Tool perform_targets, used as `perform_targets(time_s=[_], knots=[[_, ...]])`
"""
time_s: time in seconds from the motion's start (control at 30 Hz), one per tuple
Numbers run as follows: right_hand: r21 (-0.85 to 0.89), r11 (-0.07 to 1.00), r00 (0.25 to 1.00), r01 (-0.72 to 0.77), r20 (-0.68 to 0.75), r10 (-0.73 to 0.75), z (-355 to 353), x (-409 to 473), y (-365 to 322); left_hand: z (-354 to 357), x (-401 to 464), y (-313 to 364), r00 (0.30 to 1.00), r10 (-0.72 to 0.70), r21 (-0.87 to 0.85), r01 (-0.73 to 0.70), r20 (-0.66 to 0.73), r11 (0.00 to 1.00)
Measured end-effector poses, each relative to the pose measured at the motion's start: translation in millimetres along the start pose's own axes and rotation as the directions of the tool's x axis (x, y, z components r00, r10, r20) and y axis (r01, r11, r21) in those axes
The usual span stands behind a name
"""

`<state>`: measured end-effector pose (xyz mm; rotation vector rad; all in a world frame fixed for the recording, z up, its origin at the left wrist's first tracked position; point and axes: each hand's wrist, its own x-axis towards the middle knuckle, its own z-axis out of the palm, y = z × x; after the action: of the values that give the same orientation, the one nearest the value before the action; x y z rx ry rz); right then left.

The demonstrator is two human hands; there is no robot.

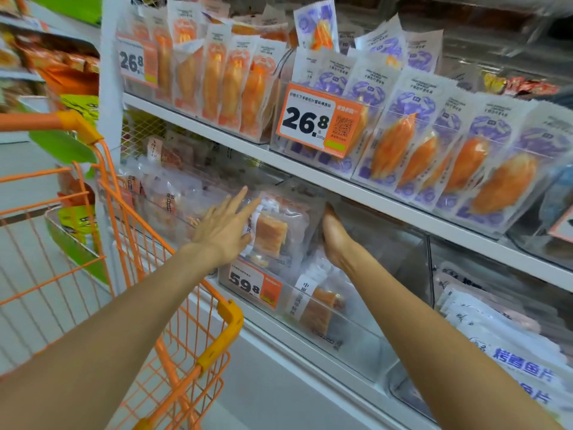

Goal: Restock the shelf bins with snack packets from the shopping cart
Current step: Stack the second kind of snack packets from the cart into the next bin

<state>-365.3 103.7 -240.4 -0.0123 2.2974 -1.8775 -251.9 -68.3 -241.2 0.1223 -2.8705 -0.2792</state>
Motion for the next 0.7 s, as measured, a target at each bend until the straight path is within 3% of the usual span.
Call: perform_targets(time_s=[0.07,0.13,0.2,0.27,0.3,0.37,0.5,0.7], knots=[[-0.164,0.979,0.989,0.124,-0.063,-0.136,-10,-36,-1,-7,-7,-3,0.999,0.006,-0.037,-0.008,-0.051,0.999],[-0.403,0.851,0.937,0.338,0.057,-0.345,-20,-76,-4,-15,-19,-7,0.999,0.045,0.022,-0.044,-0.027,0.999],[-0.653,0.559,0.841,0.510,0.245,-0.482,-24,-96,-6,-20,-23,-10,0.993,0.106,0.169,-0.112,0.046,0.979],[-0.787,0.286,0.799,0.546,0.388,-0.459,-17,-90,-8,-22,-19,-8,0.991,0.115,0.244,-0.128,0.067,0.961],[-0.819,0.215,0.808,0.532,0.415,-0.418,-14,-82,-9,-21,-15,-5,0.992,0.112,0.258,-0.123,0.057,0.958],[-0.846,0.204,0.841,0.492,0.403,-0.360,-12,-71,-7,-17,-3,4,0.993,0.107,0.276,-0.114,0.042,0.954],[-0.875,0.199,0.852,0.442,0.340,-0.397,-12,-52,6,-2,12,5,0.994,0.111,0.318,-0.105,0.002,0.942],[-0.879,0.199,0.874,0.433,0.355,-0.333,-4,-51,0,-8,12,6,0.991,0.078,0.347,-0.110,0.106,0.931]])
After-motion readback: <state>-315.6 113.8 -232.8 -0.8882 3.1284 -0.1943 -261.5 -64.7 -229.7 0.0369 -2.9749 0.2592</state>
